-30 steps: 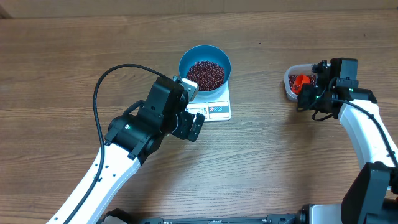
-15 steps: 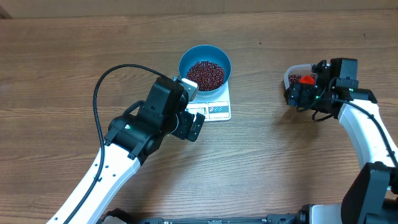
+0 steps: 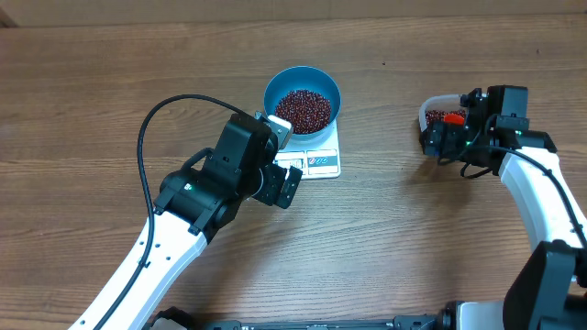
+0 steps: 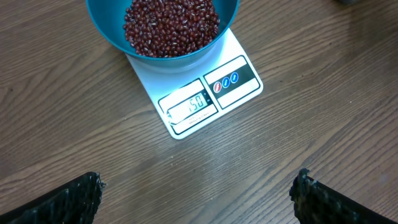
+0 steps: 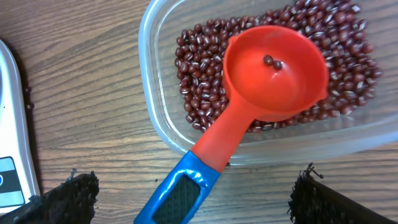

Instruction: Scoop item into bowl and weigh 150g on scale

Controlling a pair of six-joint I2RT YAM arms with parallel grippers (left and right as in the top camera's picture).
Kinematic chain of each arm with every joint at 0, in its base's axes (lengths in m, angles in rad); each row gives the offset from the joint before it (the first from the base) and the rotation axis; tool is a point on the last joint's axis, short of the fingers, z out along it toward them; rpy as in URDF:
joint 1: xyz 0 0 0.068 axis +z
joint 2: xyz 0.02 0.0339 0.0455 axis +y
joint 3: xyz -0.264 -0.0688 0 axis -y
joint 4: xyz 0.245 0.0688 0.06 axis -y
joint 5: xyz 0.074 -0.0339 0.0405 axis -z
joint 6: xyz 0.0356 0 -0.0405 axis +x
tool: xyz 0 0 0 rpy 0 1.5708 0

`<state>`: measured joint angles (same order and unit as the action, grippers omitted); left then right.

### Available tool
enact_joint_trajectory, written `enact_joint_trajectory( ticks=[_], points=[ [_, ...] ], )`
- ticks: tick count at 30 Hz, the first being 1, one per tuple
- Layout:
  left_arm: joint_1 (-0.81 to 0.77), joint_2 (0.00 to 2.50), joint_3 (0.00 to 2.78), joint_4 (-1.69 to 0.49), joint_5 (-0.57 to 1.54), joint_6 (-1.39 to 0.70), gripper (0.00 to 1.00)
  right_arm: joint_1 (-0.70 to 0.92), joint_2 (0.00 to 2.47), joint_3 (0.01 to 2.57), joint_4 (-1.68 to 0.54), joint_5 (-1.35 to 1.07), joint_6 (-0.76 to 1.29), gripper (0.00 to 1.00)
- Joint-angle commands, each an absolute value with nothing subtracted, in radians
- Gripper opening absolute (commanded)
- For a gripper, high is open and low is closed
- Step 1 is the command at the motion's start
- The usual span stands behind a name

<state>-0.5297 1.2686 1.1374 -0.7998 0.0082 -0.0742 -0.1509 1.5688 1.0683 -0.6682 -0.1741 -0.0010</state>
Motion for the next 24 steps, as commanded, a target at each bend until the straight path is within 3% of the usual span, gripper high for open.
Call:
enact_joint_trajectory(
  ticks=[1, 15, 24],
  points=[
    [-0.529, 1.274, 1.134, -0.800, 0.016, -0.059, 1.00, -0.155, 1.484, 1.109, -0.680, -0.102, -0.005, 1.00],
    [-0.529, 1.274, 1.134, -0.801, 0.016, -0.059, 1.00, -0.155, 1.073, 1.108, -0.783, -0.001, -0.009, 1.00],
    [-0.529, 1.274, 1.134, -0.800, 0.016, -0.059, 1.00, -0.155, 1.088, 1.107, -0.819, -0.001, -0.009, 1.00]
  ],
)
